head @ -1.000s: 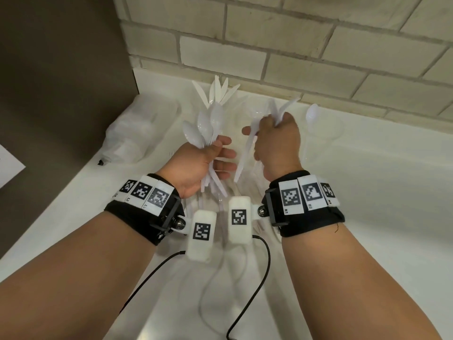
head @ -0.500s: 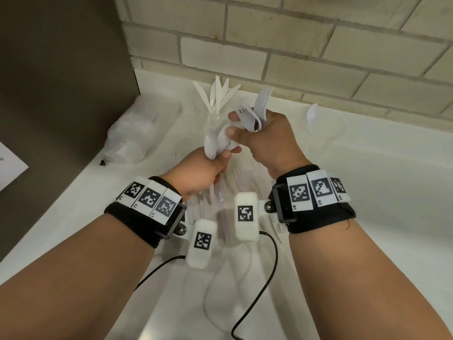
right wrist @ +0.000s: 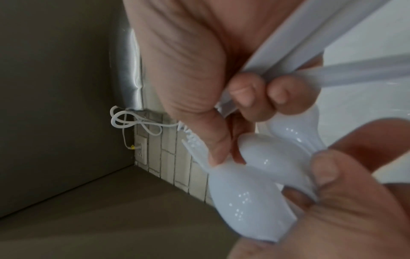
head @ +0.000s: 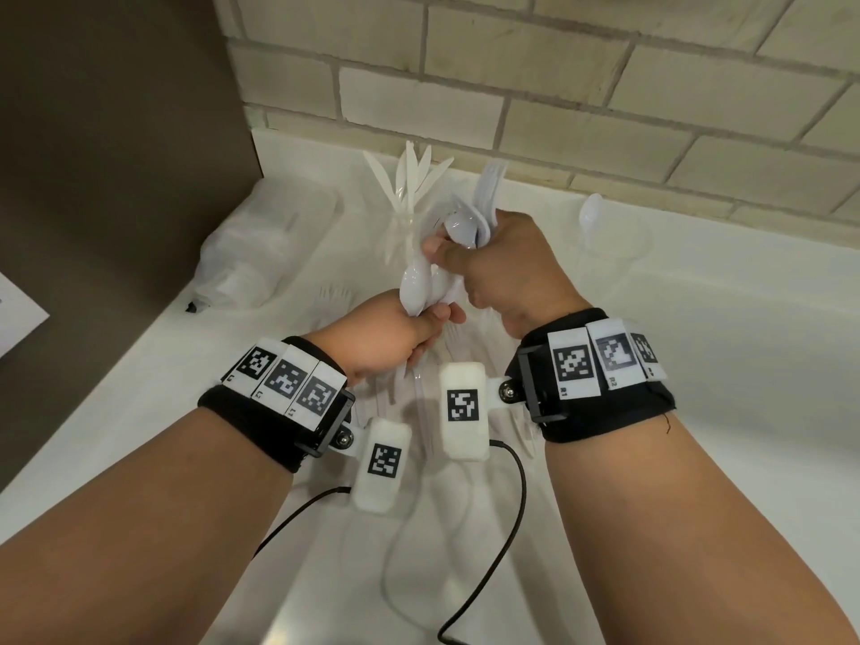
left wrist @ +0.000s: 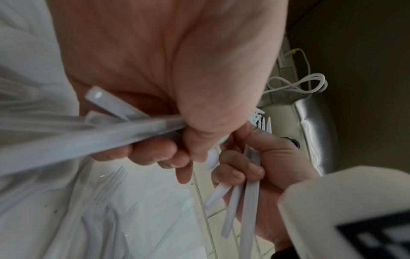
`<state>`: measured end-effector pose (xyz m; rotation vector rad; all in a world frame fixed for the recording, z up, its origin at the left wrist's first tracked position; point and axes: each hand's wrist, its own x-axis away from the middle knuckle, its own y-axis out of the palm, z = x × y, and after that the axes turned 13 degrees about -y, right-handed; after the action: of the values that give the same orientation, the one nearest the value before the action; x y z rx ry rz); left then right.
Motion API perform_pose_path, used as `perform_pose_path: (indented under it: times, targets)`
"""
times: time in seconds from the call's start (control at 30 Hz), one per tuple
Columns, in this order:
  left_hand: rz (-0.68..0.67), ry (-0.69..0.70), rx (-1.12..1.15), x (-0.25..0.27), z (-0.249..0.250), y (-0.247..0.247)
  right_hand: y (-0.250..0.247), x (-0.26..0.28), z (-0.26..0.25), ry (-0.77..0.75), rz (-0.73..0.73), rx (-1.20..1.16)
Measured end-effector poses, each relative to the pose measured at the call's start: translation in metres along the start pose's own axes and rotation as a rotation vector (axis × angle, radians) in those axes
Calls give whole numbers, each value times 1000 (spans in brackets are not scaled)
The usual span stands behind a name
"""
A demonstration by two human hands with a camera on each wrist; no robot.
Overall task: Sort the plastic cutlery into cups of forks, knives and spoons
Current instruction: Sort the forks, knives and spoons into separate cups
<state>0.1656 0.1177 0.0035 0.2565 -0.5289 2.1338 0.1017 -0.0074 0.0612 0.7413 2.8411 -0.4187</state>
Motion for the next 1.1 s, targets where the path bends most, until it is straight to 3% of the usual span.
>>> perform_pose_path:
  times: [0.17,0.3,0.4,0.47,0.8,1.1]
  targets:
    - [46,-23,12,-2,-3,-2,1,-1,-3,37,27,-86]
    - [60,-62,79,-4,-4,-6,-11,-19,-11,-78,316,-367]
    - [108,-80,218,-6,-2,-8,-33,-44,-10,-191,518,-356]
    - [162,-76,298,-6,1,-10,-43,-61,-7,-241,574,-385]
    - [176,-85,354,-14,11,-12,-31,-112,26,-275,556,-295]
    - [169,-105,364,-17,6,-17,-30,-121,55,60,431,-71]
